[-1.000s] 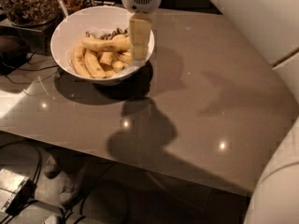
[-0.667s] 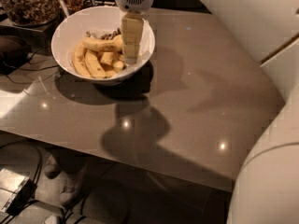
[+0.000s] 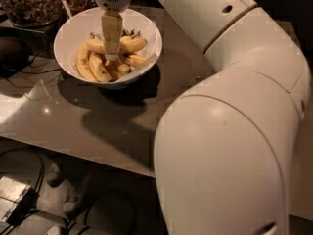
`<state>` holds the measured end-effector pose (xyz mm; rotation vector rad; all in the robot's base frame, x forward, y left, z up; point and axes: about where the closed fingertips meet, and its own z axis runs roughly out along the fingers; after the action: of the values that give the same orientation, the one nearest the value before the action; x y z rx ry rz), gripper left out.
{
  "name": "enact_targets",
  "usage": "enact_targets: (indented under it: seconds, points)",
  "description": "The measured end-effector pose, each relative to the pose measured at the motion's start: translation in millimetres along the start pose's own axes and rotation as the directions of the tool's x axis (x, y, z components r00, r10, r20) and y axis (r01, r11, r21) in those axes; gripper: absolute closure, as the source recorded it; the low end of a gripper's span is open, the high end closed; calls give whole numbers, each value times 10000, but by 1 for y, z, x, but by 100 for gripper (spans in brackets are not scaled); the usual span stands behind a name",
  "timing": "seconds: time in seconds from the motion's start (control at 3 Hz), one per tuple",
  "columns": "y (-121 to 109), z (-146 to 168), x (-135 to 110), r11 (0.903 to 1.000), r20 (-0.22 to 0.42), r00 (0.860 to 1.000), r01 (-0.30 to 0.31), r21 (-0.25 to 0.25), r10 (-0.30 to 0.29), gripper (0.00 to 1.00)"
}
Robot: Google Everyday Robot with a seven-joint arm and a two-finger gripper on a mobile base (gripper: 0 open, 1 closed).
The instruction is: Pick banana from white bowl
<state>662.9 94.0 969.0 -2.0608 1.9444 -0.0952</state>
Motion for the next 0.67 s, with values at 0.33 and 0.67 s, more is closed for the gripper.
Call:
enact_targets:
  seconds: [0.33,0.67]
  points:
    - [-19,17,-8,9996,215,9994,-271,-123,273,7]
    - [-28,34,-6,9976,304,9978,-580,-366,591,11]
